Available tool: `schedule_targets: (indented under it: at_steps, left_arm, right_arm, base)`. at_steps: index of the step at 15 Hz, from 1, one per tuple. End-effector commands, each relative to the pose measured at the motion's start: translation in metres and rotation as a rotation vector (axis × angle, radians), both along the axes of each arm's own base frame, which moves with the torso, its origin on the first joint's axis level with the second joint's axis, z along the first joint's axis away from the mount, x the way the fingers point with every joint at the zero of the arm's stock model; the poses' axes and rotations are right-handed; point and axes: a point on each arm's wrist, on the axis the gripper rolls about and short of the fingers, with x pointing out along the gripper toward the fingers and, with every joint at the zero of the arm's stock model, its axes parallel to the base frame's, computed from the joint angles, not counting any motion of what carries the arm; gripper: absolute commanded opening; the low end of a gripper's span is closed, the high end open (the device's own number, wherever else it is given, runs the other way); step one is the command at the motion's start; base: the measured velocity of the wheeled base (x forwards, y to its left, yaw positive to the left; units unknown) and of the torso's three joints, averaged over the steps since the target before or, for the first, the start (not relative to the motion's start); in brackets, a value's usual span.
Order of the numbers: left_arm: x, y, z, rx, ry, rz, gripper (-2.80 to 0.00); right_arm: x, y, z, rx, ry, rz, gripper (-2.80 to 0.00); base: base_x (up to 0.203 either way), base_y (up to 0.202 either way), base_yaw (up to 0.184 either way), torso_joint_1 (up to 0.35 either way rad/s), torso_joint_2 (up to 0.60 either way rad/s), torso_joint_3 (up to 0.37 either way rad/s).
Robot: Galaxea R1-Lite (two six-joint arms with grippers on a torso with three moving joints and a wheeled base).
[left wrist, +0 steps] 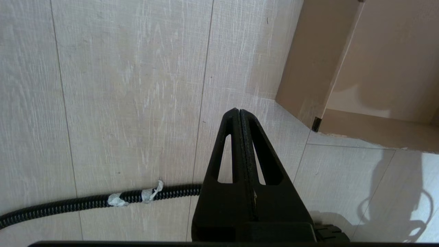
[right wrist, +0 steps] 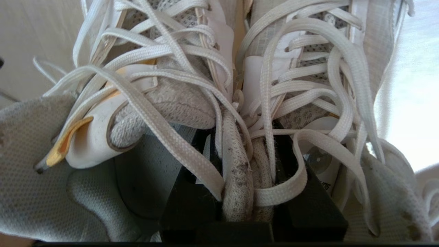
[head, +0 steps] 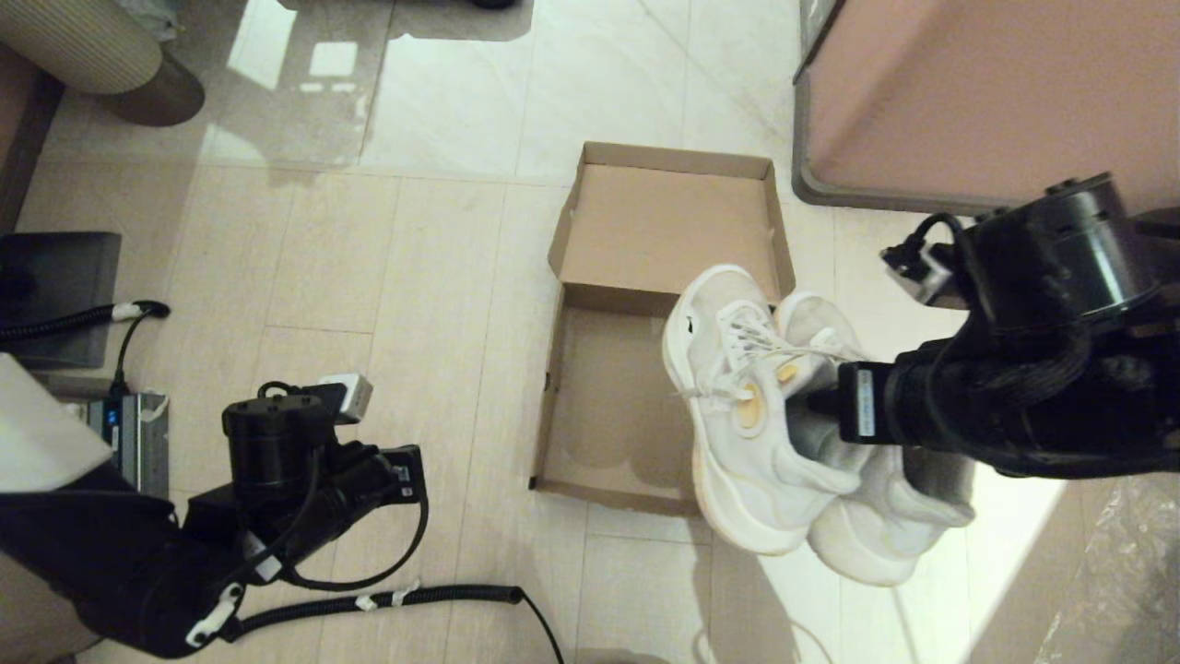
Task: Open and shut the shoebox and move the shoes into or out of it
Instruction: Put the shoes into the shoe box
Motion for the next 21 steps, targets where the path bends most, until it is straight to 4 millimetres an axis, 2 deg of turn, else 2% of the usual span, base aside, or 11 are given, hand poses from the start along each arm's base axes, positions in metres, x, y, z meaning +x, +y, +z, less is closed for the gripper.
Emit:
schedule_targets:
  at_steps: [1, 6, 10, 13, 15, 18, 21]
  left_arm:
    - [0.0, 0.0, 0.002, -0.001, -0.012, 0.008, -2.8]
    - [0.001, 0.0, 0.001, 0.002, -0.008, 0.013, -2.8]
    - [0.002, 0.001, -0.001, 0.013, -0.006, 0.013, -2.8]
    - [0.0, 0.003, 0.0, 0.014, -0.003, 0.017, -2.8]
    - [0.0, 0.003, 0.0, 0.013, -0.005, 0.019, -2.8]
    - [0.0, 0.004, -0.001, 0.014, -0.002, 0.022, -2.8]
    - [0.0, 0.004, -0.001, 0.014, -0.001, 0.022, -2.8]
  right_arm:
    - [0.022, 0.038, -0.042, -0.055, 0.072, 0.006, -2.8]
    - [0.062, 0.077, -0.097, -0.085, 0.034, -0.036, -2.8]
    - [0.085, 0.097, -0.131, -0.113, -0.01, -0.03, -2.8]
    - [0.102, 0.107, -0.149, -0.142, -0.071, -0.014, -2.8]
    - [0.114, 0.109, -0.149, -0.155, -0.121, -0.027, -2.8]
    - [0.122, 0.11, -0.135, -0.158, -0.171, -0.03, -2.8]
    - [0.127, 0.11, -0.143, -0.179, -0.163, -0.038, -2.8]
  base:
    - [0.0, 0.0, 0.0, 0.0, 0.0, 0.0]
    - [0.0, 0.0, 0.0, 0.0, 0.0, 0.0]
    - [0.0, 0.0, 0.0, 0.0, 0.0, 0.0]
    - [0.0, 0.0, 0.0, 0.0, 0.0, 0.0]
    - [0.0, 0.0, 0.0, 0.0, 0.0, 0.0]
    - [0.0, 0.0, 0.0, 0.0, 0.0, 0.0]
    - [0.0, 0.0, 0.0, 0.0, 0.0, 0.0]
